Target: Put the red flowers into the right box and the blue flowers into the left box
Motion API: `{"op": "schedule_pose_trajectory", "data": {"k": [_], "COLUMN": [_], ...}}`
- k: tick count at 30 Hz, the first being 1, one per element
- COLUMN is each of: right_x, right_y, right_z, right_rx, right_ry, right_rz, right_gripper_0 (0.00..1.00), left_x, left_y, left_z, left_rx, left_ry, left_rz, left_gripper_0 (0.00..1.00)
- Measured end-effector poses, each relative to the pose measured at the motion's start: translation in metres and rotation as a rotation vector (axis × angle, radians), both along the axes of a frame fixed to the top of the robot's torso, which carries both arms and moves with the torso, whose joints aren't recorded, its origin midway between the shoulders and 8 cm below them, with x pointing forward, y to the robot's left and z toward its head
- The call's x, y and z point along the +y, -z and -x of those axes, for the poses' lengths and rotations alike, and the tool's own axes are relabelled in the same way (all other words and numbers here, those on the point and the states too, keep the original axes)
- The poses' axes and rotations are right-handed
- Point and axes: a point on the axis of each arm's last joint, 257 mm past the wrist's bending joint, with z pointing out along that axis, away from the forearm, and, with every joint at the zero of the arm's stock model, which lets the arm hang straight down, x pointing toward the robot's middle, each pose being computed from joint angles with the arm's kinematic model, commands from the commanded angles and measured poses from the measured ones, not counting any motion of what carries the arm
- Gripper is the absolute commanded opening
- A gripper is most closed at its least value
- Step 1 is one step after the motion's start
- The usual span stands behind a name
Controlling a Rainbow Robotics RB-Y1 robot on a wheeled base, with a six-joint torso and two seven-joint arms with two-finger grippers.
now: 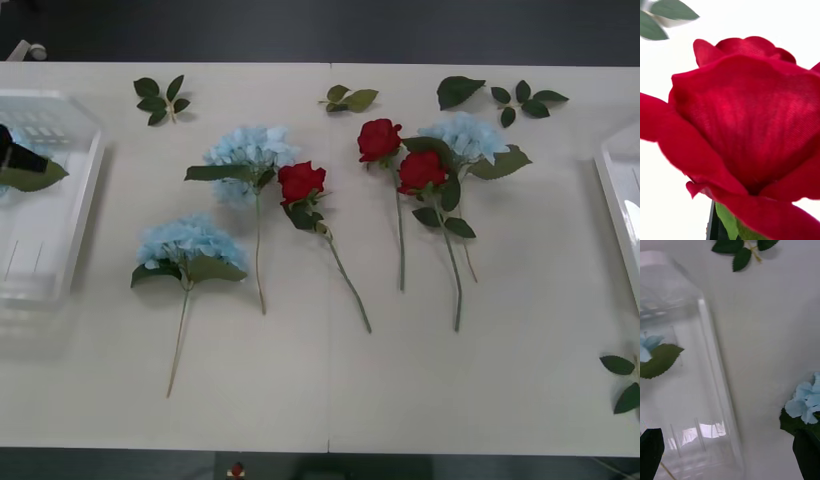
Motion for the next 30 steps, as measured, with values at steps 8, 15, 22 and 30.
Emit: {"op": "schedule_pose_trajectory", "data": {"k": [8, 15, 22, 30], "right_x": [-0.067, -0.092, -0.096, -0.101], "right_y": [0.008, 0.023, 0.038, 0.037], "right_z": [0.028, 0.036, 0.032, 0.029], "right_rx": [-0.026, -0.048, -0.060, -0.072], "right_ry": [0.025, 0.067, 0.085, 0.084], "right_rz": [0.056, 0.078, 0.085, 0.117], "right_gripper_0": [0.00, 0.00, 0.00, 0.00], "left_x": [-0.070, -0.113, -0.130, -0.129], "left_y": [0.060, 0.080, 0.087, 0.093], "left_z": [0.001, 0.014, 0.034, 0.051], "left_rx": [0.046, 0.053, 0.008, -0.062], "left_ry": [0.080, 0.042, 0.002, 0.029], "left_rz": [0.012, 0.117, 0.117, -0.002], "left_gripper_0": [1.00, 1.00, 1.00, 1.00]}}
